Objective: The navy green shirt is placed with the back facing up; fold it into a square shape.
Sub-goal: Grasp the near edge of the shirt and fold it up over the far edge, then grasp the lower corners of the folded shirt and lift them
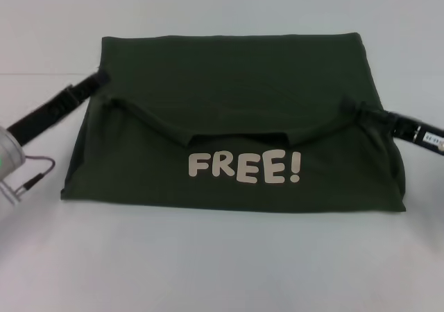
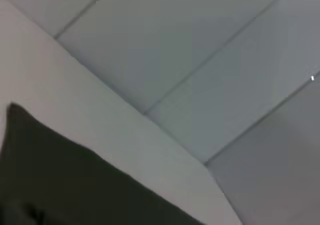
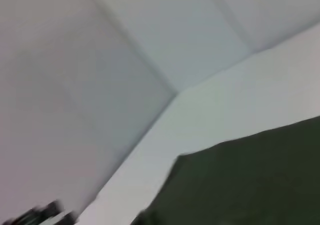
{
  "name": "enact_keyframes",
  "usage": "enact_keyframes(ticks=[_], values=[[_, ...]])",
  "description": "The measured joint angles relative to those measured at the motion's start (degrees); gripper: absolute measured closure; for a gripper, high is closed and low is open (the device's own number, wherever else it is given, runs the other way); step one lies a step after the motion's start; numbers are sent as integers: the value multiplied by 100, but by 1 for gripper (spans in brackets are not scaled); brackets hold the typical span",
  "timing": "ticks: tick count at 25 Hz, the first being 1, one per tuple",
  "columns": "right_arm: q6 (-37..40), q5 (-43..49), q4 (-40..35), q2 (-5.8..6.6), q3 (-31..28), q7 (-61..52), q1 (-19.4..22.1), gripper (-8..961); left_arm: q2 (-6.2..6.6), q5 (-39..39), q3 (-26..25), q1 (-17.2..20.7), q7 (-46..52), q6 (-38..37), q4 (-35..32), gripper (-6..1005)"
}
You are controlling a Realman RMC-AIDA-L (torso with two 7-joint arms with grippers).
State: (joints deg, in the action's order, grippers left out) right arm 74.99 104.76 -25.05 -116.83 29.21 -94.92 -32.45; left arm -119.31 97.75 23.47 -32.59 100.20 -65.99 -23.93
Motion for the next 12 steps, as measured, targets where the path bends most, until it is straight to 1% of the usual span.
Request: enact_keyframes(ticks=[1, 2, 3, 4, 6, 7, 8, 10, 12], values=[[193, 4, -5, 21, 115, 142, 34, 7, 148, 3, 396, 83, 268, -119, -8, 392], [459, 8, -11, 71, 450, 347, 107, 7, 263, 9, 689, 133, 522, -219, -10, 391], [514, 8, -12, 86, 571, 401, 133, 7, 363, 12, 938, 180, 715, -284, -16, 389], [514, 8, -12, 86, 571, 401, 133, 7, 499, 61, 1215, 229, 1008, -393, -47, 388], [625, 10, -15, 104, 873, 527, 200, 6, 726, 328, 1580, 301, 1530, -537, -206, 385], [660, 10, -19, 104, 982, 586, 226, 6, 788, 625, 1604, 328, 1794, -563, -380, 384], [689, 10, -20, 103, 1081, 639, 250, 6, 815, 882, 1602, 348, 1977, -568, -533, 377], [731, 10, -22, 96, 1243, 694, 281, 6, 838, 1459, 1572, 373, 2338, -520, -882, 364], [749, 10, -23, 90, 1364, 713, 304, 6, 854, 1865, 1568, 376, 2590, -467, -1109, 350]])
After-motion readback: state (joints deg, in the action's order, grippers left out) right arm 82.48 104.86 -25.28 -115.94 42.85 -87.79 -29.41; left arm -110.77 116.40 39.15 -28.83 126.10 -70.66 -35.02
